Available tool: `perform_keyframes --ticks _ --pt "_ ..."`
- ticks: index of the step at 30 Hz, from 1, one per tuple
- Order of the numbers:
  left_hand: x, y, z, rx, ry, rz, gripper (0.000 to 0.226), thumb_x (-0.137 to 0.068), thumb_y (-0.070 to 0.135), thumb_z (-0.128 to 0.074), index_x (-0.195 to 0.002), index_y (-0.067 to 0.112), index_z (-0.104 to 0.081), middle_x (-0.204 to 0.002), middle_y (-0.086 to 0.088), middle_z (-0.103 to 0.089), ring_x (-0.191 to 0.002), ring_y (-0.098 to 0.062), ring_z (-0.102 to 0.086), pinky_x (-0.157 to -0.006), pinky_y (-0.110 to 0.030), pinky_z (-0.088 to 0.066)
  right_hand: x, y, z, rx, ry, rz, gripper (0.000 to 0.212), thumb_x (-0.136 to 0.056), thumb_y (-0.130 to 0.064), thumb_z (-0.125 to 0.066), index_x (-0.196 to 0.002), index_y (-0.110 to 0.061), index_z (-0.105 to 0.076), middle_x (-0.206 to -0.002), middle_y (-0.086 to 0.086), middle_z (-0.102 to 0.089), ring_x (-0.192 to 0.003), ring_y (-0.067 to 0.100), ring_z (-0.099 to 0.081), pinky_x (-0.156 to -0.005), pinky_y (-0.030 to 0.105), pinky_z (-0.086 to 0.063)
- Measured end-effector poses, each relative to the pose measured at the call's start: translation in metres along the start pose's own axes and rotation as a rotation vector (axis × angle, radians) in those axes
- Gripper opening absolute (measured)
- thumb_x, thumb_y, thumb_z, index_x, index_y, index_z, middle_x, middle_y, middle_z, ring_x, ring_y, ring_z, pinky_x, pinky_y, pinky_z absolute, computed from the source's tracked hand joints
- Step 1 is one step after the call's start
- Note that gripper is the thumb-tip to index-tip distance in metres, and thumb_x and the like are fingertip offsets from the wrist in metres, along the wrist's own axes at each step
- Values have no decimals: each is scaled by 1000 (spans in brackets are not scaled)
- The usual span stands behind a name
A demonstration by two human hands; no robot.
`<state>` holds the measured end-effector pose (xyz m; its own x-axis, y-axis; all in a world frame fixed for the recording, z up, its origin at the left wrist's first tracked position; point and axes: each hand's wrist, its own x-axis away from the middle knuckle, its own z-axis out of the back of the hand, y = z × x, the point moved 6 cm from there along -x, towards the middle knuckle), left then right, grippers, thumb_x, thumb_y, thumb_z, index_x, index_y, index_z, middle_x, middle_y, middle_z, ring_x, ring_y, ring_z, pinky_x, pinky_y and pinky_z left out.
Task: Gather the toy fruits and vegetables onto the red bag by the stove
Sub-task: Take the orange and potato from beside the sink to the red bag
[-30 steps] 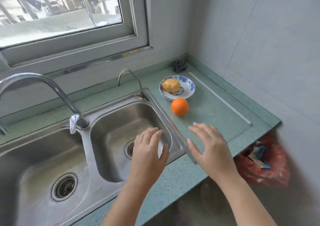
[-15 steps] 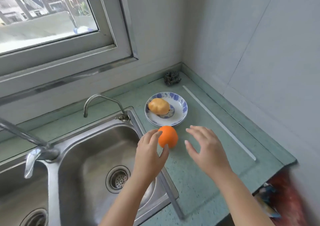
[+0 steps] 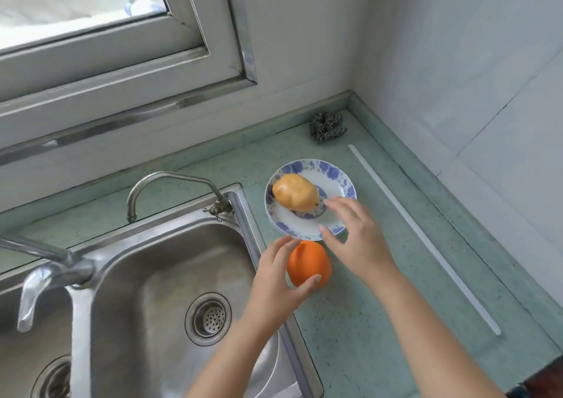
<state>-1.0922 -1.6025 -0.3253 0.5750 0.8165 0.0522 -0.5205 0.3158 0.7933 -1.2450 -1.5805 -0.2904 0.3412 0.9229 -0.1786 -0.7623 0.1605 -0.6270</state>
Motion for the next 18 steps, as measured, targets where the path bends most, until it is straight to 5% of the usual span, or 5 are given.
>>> perform_keyframes --ticks 18 --pt "-4 -10 -16 172 -59 50 68 -66 49 -65 -126 34 -37 -129 26 -29 -121 10 -31 -99 -8 -27 -63 10 -56 -156 -81 -53 55 -77 -25 -70 -127 -17 -48 -131 5 -43 -123 18 -39 -93 23 -31"
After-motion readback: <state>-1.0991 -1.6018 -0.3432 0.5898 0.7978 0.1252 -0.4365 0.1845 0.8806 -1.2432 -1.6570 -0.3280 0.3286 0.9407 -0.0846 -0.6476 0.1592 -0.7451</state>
